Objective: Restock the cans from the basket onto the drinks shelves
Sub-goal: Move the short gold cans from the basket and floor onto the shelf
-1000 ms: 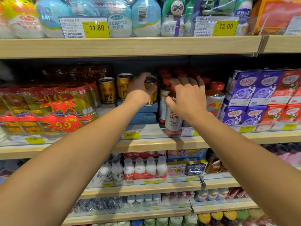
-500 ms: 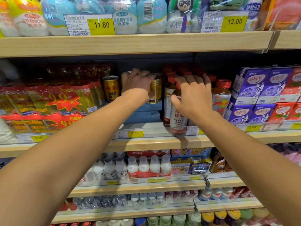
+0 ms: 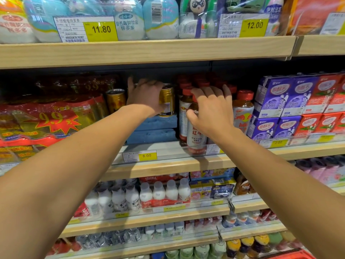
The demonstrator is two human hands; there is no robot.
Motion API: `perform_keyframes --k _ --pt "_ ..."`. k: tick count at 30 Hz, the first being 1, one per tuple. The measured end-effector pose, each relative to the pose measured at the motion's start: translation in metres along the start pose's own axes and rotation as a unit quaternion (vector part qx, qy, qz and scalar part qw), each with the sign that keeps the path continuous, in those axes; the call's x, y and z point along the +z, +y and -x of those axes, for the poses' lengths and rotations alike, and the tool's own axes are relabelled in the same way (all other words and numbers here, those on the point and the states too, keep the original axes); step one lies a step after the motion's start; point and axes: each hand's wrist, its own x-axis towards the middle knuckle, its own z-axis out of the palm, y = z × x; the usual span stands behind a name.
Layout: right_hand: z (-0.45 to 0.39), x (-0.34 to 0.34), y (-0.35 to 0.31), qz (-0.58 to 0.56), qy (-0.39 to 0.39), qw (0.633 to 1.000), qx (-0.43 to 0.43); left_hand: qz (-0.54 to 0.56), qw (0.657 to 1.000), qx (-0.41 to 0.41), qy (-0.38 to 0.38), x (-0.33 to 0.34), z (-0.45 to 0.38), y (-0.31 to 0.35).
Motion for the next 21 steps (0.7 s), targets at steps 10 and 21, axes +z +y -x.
perform_keyframes --k 10,21 --pt "0.001 0.001 0.0 -0.006 0.009 1.0 0.003 -0.018 1.0 -0.017 0.015 -0.008 -0.01 -0.001" --pt "-0.001 0.001 0.0 0.002 -0.005 1.0 0.015 0.07 0.997 0.037 0.011 -0.011 -0.007 -0.022"
